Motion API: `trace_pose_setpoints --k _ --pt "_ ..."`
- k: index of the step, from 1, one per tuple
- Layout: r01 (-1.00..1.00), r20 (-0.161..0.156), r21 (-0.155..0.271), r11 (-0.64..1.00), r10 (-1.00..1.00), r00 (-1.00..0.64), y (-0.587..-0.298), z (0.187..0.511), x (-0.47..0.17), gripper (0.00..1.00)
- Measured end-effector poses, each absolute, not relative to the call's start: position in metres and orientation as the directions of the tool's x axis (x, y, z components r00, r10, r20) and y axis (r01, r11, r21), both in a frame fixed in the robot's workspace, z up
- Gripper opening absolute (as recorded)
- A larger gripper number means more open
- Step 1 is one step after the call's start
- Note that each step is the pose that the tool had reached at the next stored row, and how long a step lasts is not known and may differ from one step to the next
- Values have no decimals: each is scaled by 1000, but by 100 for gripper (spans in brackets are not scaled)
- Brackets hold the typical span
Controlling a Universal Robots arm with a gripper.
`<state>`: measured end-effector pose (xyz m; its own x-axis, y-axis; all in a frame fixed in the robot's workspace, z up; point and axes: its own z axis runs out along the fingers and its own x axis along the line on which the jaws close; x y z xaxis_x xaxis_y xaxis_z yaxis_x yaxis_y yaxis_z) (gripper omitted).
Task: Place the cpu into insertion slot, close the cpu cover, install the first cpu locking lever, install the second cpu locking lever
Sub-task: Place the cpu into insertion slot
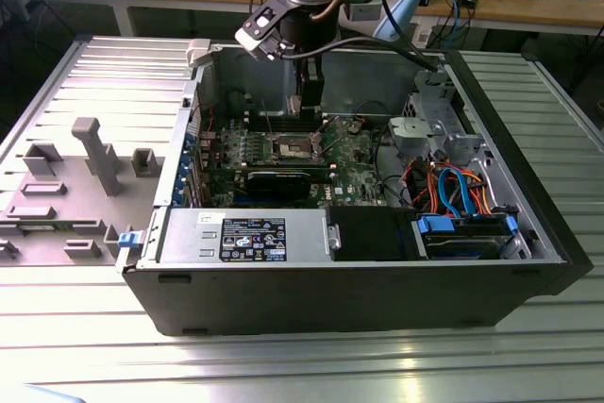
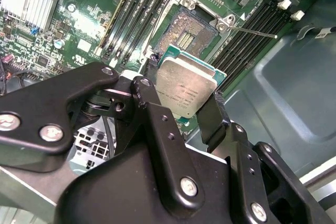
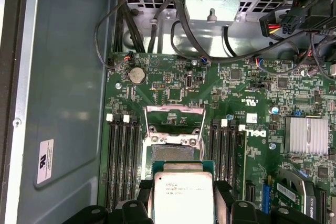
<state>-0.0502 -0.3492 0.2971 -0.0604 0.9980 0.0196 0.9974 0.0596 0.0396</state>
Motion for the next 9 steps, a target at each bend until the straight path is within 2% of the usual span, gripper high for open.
trace_pose_setpoints --k 9 --pt "997 20 40 60 998 -60 -348 292 -54 55"
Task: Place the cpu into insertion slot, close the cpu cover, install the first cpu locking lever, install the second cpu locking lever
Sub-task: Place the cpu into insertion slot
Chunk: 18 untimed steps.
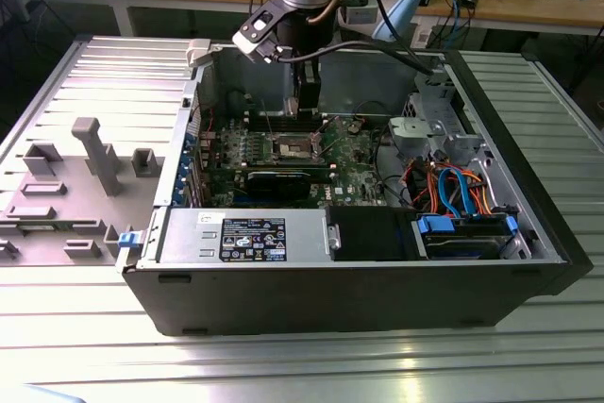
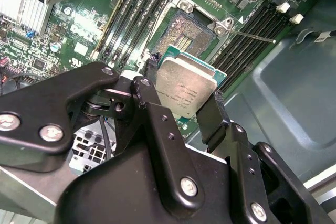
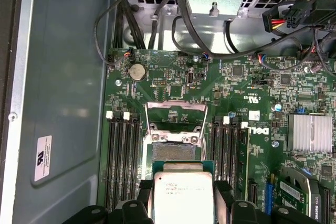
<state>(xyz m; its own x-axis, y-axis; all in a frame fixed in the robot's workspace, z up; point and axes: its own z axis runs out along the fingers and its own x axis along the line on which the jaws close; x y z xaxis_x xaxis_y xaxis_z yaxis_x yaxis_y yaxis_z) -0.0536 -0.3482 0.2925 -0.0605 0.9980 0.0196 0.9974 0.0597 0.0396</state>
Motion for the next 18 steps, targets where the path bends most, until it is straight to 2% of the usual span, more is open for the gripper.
trace_pose_setpoints --k 18 --pt "997 20 40 60 998 -60 -348 286 -57 55"
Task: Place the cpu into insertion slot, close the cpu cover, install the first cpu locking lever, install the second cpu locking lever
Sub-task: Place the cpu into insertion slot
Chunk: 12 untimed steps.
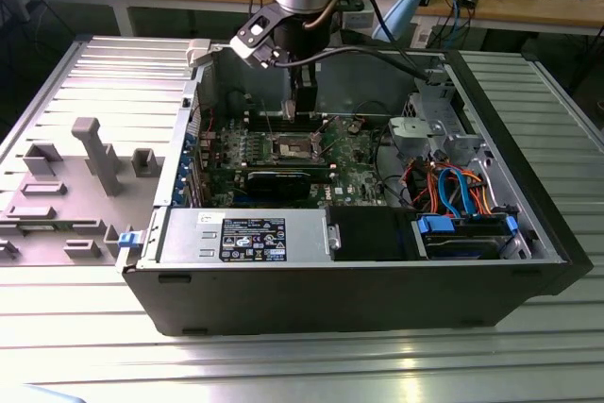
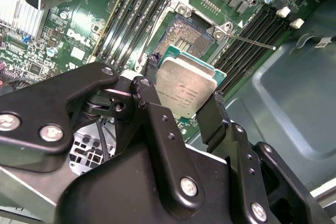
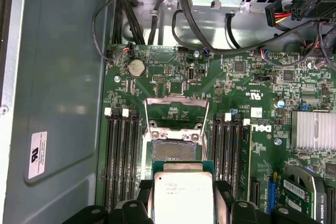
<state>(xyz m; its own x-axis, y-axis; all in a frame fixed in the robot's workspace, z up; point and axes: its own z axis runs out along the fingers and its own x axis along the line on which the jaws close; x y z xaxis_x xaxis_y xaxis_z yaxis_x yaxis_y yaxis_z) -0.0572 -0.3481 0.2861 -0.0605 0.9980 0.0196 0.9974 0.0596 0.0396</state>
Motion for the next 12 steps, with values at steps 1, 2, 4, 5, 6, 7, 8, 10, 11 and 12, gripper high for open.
trace_pose_setpoints --k 1,2,4,5,6,7,8,10,11,12 --pt "997 20 40 60 998 -60 -348 286 -57 55" --pt "997 20 40 60 998 -61 -348 286 -57 55" --pt "997 20 40 60 998 -60 -348 286 -57 55" --pt "997 20 40 60 998 -60 -348 283 -58 55" --pt "997 20 40 60 998 -60 -348 282 -59 55" --pt "997 20 40 60 998 -61 -348 282 -59 55" --pt "997 20 40 60 998 -60 -348 282 -59 55" --pt "997 20 40 60 998 -60 -348 281 -59 55" --pt "997 20 40 60 998 -61 -348 281 -59 55" --pt "997 20 40 60 998 -61 -348 281 -59 55"
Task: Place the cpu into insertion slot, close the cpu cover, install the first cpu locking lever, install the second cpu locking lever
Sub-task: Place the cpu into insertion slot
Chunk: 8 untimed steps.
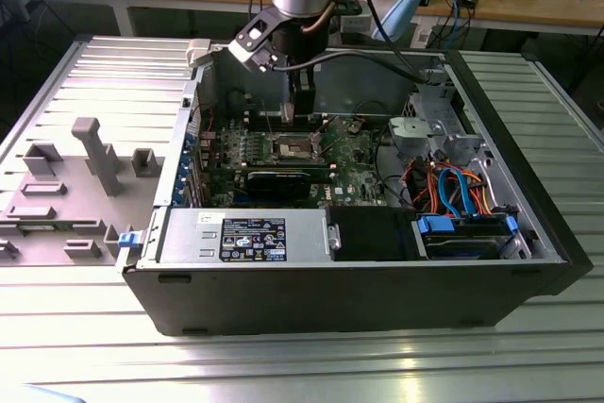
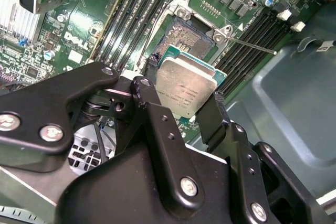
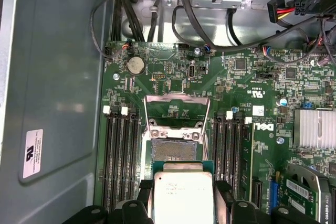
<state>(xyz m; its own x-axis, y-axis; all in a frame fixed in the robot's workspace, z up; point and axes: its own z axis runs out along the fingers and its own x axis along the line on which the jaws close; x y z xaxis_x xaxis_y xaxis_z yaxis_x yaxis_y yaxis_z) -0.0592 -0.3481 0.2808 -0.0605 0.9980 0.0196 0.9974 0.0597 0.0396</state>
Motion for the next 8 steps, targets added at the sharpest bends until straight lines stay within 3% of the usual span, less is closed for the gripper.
trace_pose_setpoints --k 8 --pt "997 20 40 60 998 -60 -348 279 -60 55"
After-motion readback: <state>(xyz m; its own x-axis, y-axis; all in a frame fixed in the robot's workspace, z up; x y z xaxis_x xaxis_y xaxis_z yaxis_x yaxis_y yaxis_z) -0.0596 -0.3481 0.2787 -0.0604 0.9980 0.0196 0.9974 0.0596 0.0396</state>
